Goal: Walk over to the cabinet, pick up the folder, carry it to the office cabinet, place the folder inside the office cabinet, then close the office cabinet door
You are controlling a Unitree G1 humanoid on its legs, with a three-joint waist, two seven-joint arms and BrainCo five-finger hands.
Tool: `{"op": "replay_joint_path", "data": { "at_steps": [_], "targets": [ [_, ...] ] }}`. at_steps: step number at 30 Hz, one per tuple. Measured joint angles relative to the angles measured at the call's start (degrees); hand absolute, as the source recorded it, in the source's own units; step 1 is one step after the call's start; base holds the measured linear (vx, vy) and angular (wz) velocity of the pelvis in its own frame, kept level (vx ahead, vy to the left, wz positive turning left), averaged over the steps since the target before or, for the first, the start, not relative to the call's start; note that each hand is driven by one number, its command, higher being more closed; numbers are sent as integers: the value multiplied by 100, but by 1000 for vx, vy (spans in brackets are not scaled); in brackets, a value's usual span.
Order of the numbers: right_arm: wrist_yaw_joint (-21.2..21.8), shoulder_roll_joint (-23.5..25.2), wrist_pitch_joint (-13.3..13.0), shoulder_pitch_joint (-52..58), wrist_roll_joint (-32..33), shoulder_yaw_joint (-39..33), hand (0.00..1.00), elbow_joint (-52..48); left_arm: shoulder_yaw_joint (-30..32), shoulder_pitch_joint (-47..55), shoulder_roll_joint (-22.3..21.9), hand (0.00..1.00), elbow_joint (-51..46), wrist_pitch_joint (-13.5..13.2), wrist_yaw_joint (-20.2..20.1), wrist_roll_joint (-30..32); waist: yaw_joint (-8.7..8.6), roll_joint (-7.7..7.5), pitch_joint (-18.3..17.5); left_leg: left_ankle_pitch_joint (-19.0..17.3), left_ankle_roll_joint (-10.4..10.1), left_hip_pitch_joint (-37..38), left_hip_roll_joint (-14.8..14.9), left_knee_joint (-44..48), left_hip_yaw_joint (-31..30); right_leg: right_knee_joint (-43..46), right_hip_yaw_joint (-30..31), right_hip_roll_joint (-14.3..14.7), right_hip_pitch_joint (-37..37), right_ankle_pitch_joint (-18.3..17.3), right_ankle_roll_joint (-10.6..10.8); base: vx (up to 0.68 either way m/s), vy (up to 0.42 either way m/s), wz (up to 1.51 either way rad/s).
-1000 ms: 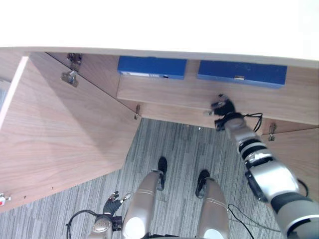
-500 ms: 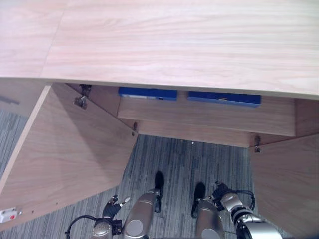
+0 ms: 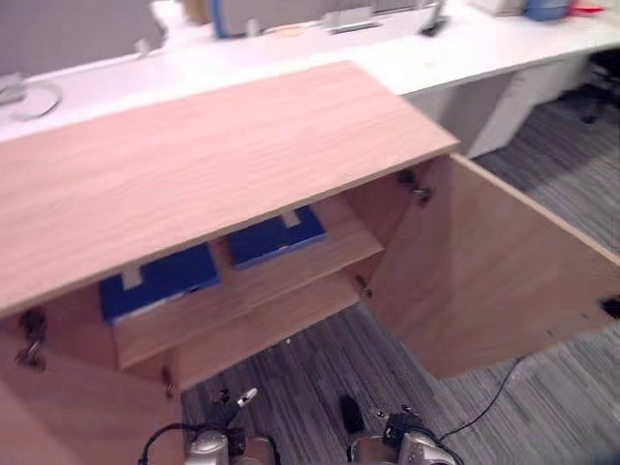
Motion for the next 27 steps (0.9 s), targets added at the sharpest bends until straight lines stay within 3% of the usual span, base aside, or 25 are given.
{"op": "replay_joint_path", "data": {
  "at_steps": [2,4,5,6,9,10,14,17,19,22,27],
  "targets": [
    [-49,48,-12,14,100,-164,0,-39,-61,-91,-90,0,116,9,2,178,-54,0,6,-62,9,340,139,-51,348,188,-129,157,24,65,75,100,31,-96],
    [-73,56,-40,14,106,-197,0,-48,-53,-104,-154,0,207,7,8,224,-65,54,35,-75,1,696,279,-185,726,400,-819,238,33,110,7,103,-53,-99],
    [-93,63,-77,16,106,-281,0,-52,59,-128,-232,0,245,15,18,224,-77,73,43,-72,4,844,364,-266,970,514,-1522,232,29,53,-234,78,-92,-84],
    [-119,76,-108,26,110,-432,0,-127,158,-129,-325,0,247,16,28,199,-76,88,51,-60,2,1032,421,-376,1201,1052,-2483,21,-65,-393,-583,71,-78,-78],
    [-121,94,-137,153,145,-633,0,-253,348,-74,-350,0,262,16,78,-97,-95,88,41,-47,-57,1524,446,-574,1637,2236,-3919,-678,-53,-1135,-568,122,-38,-65],
    [-121,91,-138,160,161,-642,0,-254,425,-70,-355,0,264,10,90,-153,-95,82,37,-40,-101,1586,414,-613,1686,2218,-4029,-683,-49,-1213,-569,154,-57,-70],
    [-110,-116,-161,172,219,-1080,0,-10,580,-84,-353,0,468,69,141,-225,-146,300,-82,344,41,1581,493,-979,1600,1245,-3799,-76,131,-880,-652,131,-107,-50],
    [-109,-246,-159,164,241,-1245,0,411,618,-87,-289,0,463,68,145,-230,-106,293,-74,323,31,1563,368,-1318,1138,107,-3468,415,623,-329,-719,1,-37,-69],
    [-107,-252,-163,224,323,-1297,0,475,699,-72,-249,0,467,88,145,-356,-92,277,-92,281,2,1626,377,-1295,1086,-344,-3235,605,872,-162,-684,-24,26,-69],
    [-105,-286,-167,325,334,-1298,0,478,720,-73,-138,0,490,131,146,-454,-91,298,-78,230,-77,1594,339,-1300,1228,-1017,-2913,727,1027,305,-649,0,66,-55],
    [-113,-289,-176,325,490,-1256,0,183,651,93,37,0,499,147,169,-508,-71,324,-32,226,-84,1674,270,-1308,1394,-1035,-2592,750,966,362,-634,-16,47,-35]
  ]
}}
